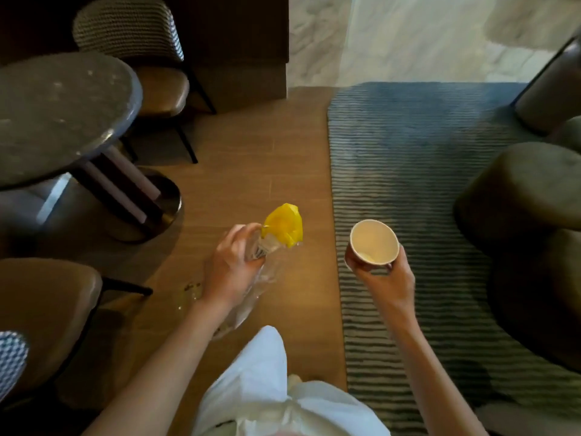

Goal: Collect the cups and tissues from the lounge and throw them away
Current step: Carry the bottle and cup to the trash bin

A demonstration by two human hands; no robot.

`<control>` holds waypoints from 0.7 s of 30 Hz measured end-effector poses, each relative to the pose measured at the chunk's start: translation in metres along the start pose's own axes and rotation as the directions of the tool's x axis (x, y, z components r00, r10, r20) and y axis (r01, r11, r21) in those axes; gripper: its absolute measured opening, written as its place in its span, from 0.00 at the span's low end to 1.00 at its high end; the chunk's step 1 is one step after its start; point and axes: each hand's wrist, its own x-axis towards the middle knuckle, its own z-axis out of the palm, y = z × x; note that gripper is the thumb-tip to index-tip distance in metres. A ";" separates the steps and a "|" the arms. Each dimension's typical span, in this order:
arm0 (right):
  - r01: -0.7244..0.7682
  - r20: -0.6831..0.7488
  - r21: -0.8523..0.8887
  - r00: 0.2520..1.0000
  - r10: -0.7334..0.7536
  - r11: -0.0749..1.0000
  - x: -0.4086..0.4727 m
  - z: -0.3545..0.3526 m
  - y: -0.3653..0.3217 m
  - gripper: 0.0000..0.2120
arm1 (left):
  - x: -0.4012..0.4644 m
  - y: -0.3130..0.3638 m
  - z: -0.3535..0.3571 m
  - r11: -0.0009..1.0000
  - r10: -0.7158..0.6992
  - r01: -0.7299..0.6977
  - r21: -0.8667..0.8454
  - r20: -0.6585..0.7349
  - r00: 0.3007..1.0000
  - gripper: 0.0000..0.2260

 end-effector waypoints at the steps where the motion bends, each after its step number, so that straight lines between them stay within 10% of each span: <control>1: -0.015 0.001 0.000 1.000 0.015 1.000 0.025 0.004 0.005 0.33 | 0.026 -0.005 0.010 1.000 -0.001 0.001 -0.006 0.015 1.000 0.23; 21: -0.242 -0.342 -0.007 0.912 0.225 0.970 0.504 0.021 0.066 0.31 | 0.592 0.040 0.256 0.942 0.333 -0.304 -0.139 0.301 0.894 0.22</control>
